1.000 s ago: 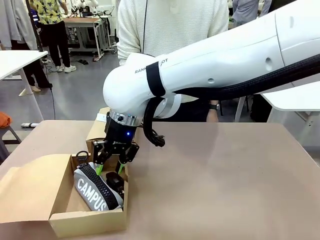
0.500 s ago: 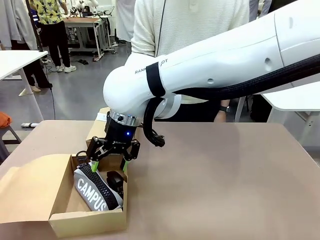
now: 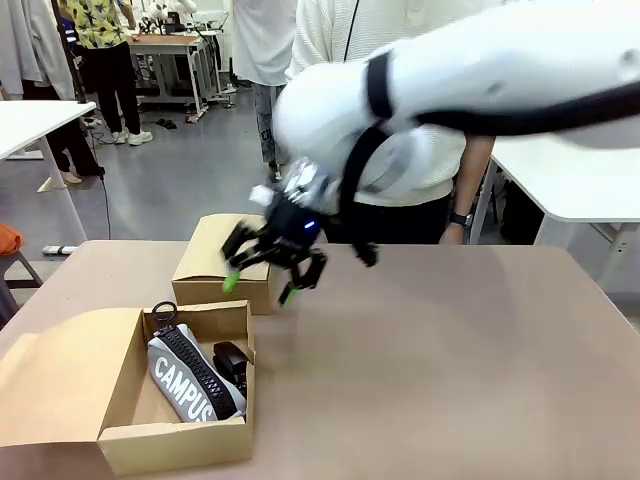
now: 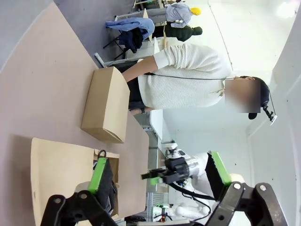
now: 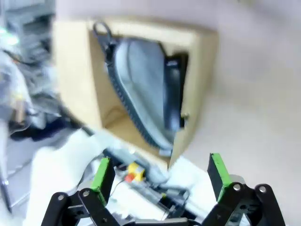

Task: Place items inside the box.
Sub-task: Pick up a Pencil pouch or Stapler and place it inside the Mailer Box closest to the robot.

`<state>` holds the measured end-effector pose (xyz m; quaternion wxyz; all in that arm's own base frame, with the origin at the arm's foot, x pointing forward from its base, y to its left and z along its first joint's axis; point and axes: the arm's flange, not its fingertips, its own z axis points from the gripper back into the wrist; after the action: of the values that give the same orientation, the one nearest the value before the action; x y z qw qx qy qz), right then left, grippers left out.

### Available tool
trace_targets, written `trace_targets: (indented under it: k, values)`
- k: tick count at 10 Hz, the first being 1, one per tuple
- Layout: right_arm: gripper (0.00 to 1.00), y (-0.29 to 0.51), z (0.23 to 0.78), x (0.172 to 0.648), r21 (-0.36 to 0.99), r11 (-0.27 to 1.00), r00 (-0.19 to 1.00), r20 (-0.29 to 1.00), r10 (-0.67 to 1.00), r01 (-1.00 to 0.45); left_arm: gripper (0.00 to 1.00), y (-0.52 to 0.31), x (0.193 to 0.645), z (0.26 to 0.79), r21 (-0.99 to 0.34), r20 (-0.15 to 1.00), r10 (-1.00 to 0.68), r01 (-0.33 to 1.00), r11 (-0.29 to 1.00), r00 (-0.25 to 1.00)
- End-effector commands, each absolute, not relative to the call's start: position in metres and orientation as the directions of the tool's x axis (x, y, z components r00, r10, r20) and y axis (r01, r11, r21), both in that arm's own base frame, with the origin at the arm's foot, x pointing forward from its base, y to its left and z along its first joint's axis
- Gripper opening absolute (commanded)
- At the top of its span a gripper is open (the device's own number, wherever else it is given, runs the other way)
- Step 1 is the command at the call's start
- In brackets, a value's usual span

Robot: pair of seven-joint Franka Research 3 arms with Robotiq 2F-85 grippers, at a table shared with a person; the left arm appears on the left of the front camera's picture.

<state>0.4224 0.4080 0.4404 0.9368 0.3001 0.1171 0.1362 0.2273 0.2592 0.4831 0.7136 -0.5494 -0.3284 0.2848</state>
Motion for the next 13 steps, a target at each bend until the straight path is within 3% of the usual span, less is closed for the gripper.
trace_targets:
  k: [1,6,7,9,12,13]
  values:
    - [1.0,0.305,0.462,0.406,0.729,0.683,0.935,-0.21,0.287,-0.045,1.0,0.26,0.226,0.484,-0.972,0.169,0.764,-0.022,0.233,0.622]
    - [1.0,0.1,0.497,0.358,0.922,0.373,0.968,-0.178,0.178,0.101,1.0,0.26,0.226,0.484,-0.972,0.169,0.764,-0.022,0.233,0.622]
    - [1.0,0.059,0.488,0.341,0.917,0.336,0.948,-0.28,0.153,0.216,1.0,0.26,0.226,0.484,-0.972,0.169,0.764,-0.022,0.233,0.622]
    - [1.0,-0.015,0.457,0.299,0.946,0.206,0.962,-0.267,0.054,0.251,1.0,0.26,0.226,0.484,-0.972,0.169,0.764,-0.022,0.233,0.622]
    - [1.0,-0.046,0.394,0.27,0.916,0.187,0.93,-0.327,-0.169,0.356,1.0,0.26,0.226,0.484,-0.972,0.169,0.764,-0.022,0.233,0.622]
    - [1.0,-0.056,0.437,0.288,0.923,0.181,0.94,-0.336,-0.053,0.34,1.0,0.26,0.226,0.484,-0.972,0.169,0.764,-0.022,0.233,0.622]
